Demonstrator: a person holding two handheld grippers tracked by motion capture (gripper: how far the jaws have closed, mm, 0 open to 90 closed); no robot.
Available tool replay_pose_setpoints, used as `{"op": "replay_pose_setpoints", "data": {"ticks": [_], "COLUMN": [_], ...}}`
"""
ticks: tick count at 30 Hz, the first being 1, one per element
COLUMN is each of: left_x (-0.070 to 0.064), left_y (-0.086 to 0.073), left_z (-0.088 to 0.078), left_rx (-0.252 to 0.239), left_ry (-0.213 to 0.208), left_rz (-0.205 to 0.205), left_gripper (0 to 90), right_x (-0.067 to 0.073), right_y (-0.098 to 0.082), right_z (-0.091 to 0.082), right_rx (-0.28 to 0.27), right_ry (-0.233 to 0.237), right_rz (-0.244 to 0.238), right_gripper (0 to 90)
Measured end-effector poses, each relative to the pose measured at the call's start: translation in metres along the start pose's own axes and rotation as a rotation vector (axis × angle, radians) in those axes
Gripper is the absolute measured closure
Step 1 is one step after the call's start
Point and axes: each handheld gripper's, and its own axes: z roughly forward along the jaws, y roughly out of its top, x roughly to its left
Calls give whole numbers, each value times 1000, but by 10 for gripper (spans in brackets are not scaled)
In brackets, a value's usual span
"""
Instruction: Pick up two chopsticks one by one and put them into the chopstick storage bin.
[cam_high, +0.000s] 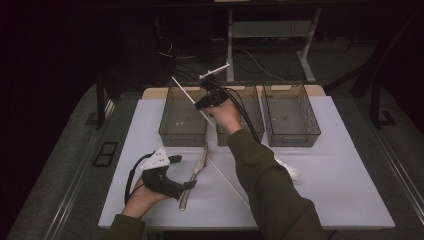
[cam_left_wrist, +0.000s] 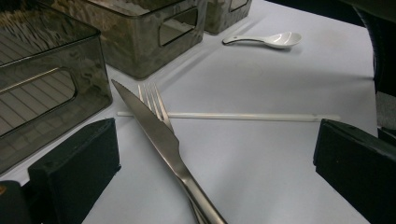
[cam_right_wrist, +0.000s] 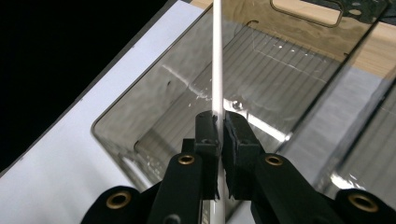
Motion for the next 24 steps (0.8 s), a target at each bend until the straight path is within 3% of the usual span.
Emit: {"op": "replay_pose_setpoints", "data": {"ticks": [11, 24], "left_x": [1, 0], "left_y": [0, 0], "left_z": [-1, 0], "left_rx": [-6, -6], "left_ry": [-9, -14], "left_rz": [-4, -3], "left_gripper": [0, 0], "right_x": [6, 6], "right_y": [9, 2], "right_z": [36, 57], "right_rx": [9, 24], "right_ry": [-15, -35], "right_rz": [17, 44], "right_gripper": [842, 841]}}
